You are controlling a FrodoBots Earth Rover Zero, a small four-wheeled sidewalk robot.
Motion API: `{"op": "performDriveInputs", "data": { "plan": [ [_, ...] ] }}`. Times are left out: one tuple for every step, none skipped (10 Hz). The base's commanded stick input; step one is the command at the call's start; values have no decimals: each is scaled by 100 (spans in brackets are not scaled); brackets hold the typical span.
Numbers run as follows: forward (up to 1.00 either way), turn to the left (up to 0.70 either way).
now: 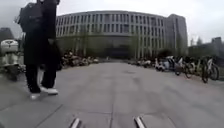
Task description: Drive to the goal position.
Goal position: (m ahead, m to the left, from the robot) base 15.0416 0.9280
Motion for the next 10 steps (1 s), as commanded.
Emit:
{"op": "performDriveInputs", "data": {
  "plan": [
    [100,-34],
    [100,-34],
    [100,-34],
    [100,6],
    [100,6],
    [100,6],
    [100,6],
    [100,6],
    [100,6],
    [100,6]
  ]
}}
